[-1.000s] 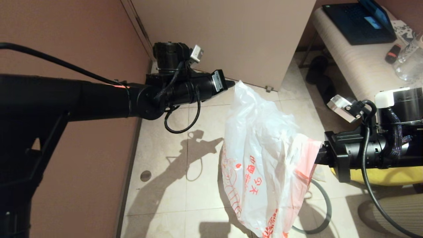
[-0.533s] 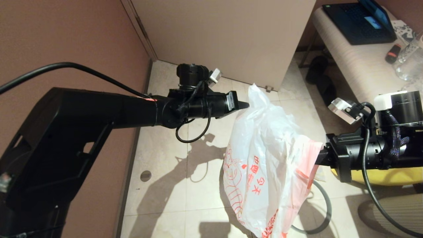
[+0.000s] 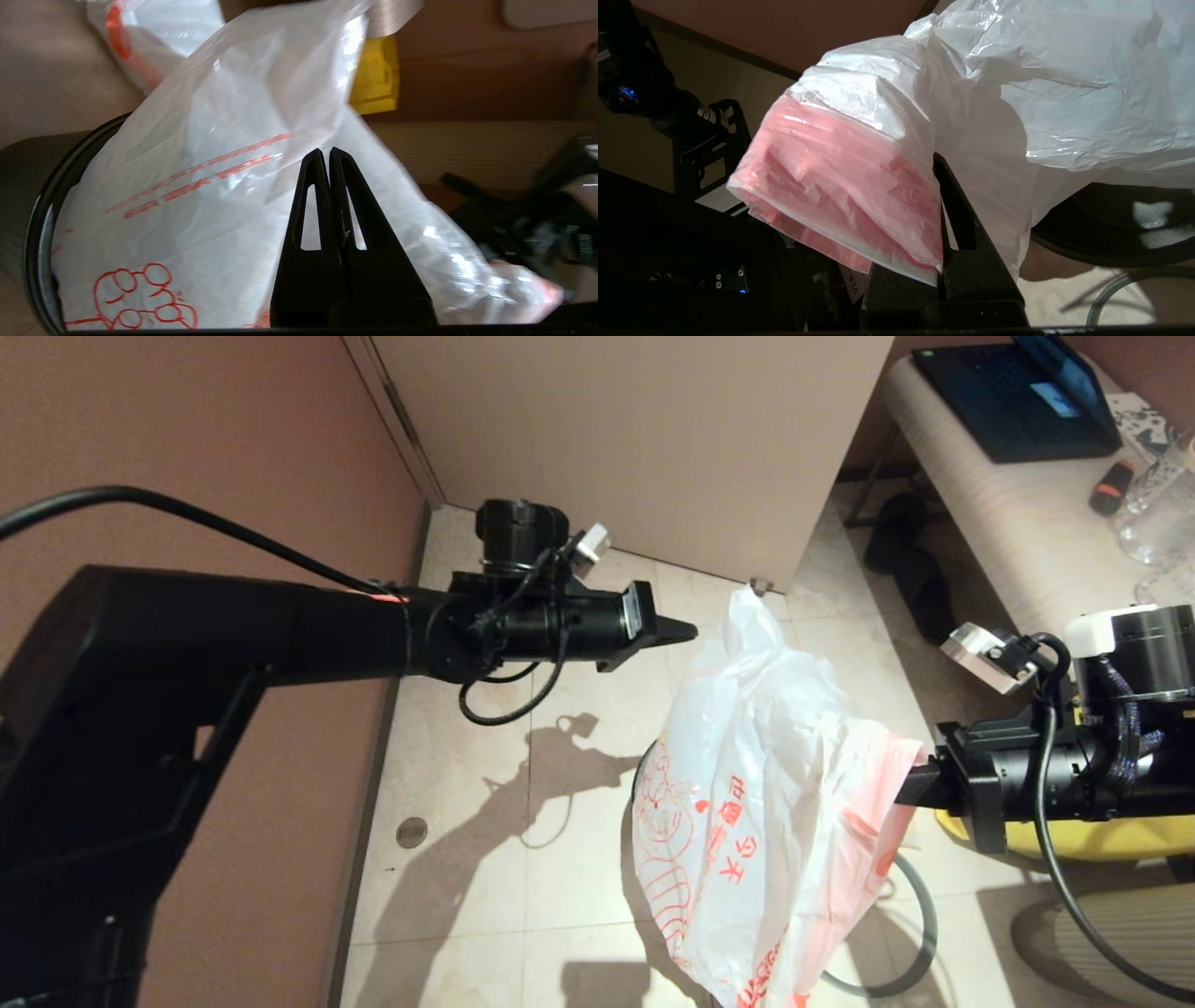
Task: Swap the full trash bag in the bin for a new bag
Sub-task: Put the new garbage bag on the trash can
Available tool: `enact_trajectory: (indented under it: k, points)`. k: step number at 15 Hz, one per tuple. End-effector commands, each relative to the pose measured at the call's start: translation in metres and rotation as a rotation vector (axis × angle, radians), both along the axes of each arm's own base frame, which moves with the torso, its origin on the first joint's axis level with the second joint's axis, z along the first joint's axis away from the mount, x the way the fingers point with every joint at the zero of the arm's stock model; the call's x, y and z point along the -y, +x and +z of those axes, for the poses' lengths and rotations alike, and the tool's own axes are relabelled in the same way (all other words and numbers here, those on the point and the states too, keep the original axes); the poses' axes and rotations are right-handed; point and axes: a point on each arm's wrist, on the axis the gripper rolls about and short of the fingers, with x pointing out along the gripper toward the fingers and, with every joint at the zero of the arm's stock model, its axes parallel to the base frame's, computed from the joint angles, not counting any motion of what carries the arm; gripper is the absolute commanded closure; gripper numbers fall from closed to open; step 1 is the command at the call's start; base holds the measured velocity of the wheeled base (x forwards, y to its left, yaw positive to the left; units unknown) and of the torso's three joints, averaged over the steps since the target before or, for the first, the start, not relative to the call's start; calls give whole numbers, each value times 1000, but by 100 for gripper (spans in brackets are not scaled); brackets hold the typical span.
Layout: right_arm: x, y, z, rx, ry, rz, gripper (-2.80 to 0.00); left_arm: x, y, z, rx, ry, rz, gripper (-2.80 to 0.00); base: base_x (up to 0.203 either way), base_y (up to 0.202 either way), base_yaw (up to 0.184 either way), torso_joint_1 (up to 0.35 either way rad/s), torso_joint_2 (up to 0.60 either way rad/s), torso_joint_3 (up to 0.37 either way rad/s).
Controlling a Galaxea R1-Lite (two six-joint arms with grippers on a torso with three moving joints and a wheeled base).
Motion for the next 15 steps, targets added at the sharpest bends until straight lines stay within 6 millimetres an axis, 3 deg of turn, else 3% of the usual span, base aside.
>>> enact_trajectory:
  k: [1, 4, 6, 10, 15]
  points:
    - [-2, -4, -1, -12, 2, 16, 0, -14, -18, 40, 61, -65, -64, 0, 0, 0, 0, 0, 0, 0]
    - [-9, -15, -3, -69, -11, 57, 0, -12, -12, 48, 22, -107, -195, 0, 0, 0, 0, 0, 0, 0]
    - [-12, -19, -12, -63, -33, 91, 0, -12, 2, 27, -55, -103, -272, 0, 0, 0, 0, 0, 0, 0]
    - [-21, -30, -26, -39, -70, 179, 0, -21, 27, -7, -125, -90, -268, 0, 0, 0, 0, 0, 0, 0]
    - [-31, -30, -34, -53, -77, 227, 0, -9, 24, -10, -119, -92, -298, 0, 0, 0, 0, 0, 0, 0]
